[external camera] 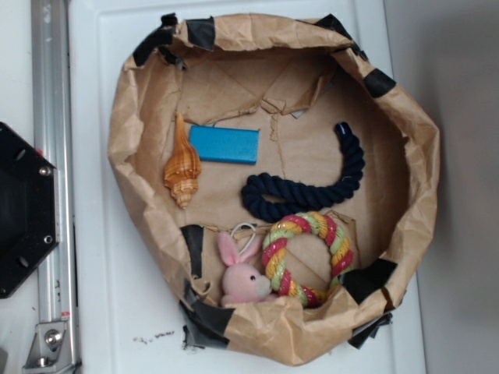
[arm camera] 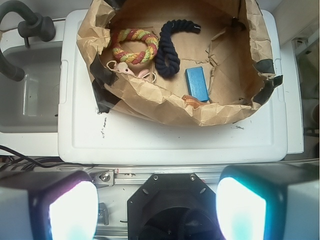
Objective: Grab the blue block.
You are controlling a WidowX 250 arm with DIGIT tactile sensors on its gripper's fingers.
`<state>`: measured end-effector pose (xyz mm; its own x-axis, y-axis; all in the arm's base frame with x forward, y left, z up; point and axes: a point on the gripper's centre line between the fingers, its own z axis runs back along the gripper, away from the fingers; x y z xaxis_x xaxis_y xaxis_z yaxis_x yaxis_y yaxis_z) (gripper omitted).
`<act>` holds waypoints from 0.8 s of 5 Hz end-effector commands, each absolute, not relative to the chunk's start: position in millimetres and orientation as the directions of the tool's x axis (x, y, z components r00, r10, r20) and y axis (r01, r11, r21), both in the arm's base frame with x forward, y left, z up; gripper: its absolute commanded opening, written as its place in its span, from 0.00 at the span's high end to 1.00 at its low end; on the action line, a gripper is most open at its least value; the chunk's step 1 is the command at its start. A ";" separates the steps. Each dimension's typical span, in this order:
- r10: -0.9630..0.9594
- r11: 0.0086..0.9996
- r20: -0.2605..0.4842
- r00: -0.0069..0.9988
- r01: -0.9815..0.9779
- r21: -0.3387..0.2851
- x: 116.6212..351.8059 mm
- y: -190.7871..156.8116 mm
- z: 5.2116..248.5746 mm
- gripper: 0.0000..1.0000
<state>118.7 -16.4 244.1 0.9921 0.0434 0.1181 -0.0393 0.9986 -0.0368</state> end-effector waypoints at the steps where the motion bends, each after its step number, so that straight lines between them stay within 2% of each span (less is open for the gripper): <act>1: 0.043 0.999 0.118 0.992 -0.039 -0.037 118.7 -16.4 244.1 0.00; 2: -0.096 0.995 0.248 0.964 0.085 0.054 168.7 -6.2 224.8 0.00; 3: -0.192 0.981 0.295 0.936 0.173 0.091 220.1 -0.4 202.2 0.00; 4: -0.285 0.958 0.234 0.929 0.269 0.101 262.5 1.1 160.5 0.00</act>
<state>255.0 0.2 142.3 0.9400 -0.2966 0.1685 0.2864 0.9546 0.0825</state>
